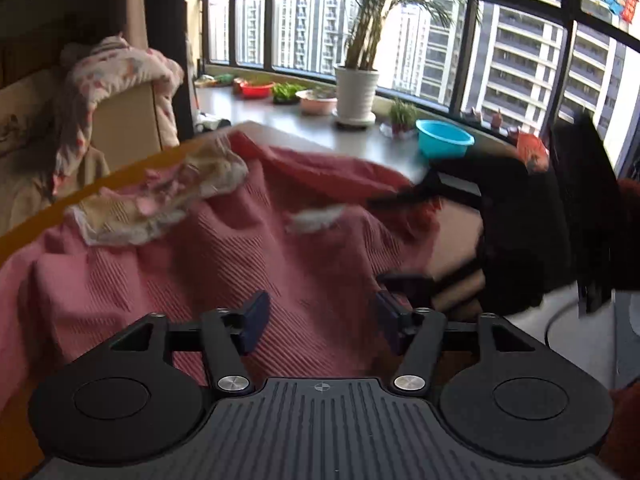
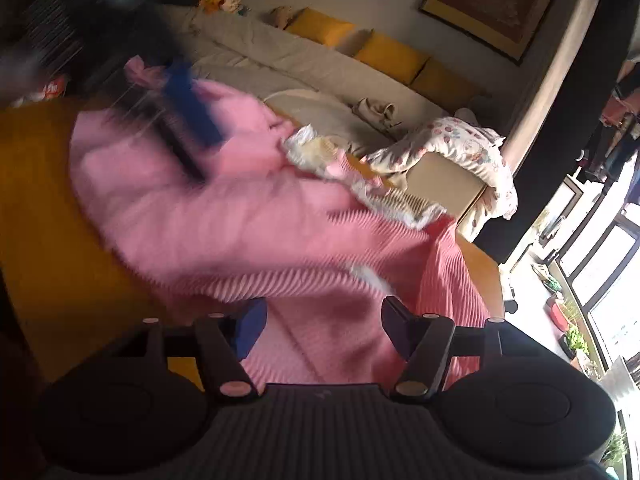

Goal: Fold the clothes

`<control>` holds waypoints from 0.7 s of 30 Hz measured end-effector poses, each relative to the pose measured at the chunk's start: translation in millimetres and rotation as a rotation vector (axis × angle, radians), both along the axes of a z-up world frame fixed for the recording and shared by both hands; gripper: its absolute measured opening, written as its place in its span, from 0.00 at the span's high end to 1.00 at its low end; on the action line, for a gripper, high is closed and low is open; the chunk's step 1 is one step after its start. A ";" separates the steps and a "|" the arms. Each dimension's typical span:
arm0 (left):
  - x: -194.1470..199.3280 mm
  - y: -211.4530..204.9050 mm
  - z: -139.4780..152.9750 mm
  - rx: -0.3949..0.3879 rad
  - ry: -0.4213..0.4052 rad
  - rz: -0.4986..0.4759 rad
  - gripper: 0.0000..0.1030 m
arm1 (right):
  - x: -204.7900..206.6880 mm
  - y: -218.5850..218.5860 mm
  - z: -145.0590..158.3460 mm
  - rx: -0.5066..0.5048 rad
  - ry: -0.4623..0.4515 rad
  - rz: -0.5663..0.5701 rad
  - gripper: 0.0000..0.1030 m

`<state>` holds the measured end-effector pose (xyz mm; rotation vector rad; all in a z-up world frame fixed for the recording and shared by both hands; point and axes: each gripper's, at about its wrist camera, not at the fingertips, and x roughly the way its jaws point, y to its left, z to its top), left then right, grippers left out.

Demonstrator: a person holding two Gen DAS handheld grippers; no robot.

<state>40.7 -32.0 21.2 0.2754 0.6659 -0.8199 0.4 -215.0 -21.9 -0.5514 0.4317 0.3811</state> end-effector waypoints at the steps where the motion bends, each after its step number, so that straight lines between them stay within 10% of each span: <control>1: -5.5 -4.1 -4.7 0.017 -0.012 -0.007 0.26 | 4.1 0.5 4.7 0.024 -0.017 -0.019 0.38; 7: -7.2 -39.4 -30.5 0.191 -0.190 -0.006 0.28 | 6.9 -20.5 27.9 0.124 -0.062 -0.126 0.37; 10: 3.1 -38.6 -25.4 0.177 -0.227 0.019 0.97 | -4.6 -24.5 20.5 0.067 -0.061 -0.115 0.35; 21: 16.7 -0.2 48.6 -0.146 -0.150 0.086 0.97 | 2.0 4.6 -1.6 -0.097 -0.162 -0.121 0.27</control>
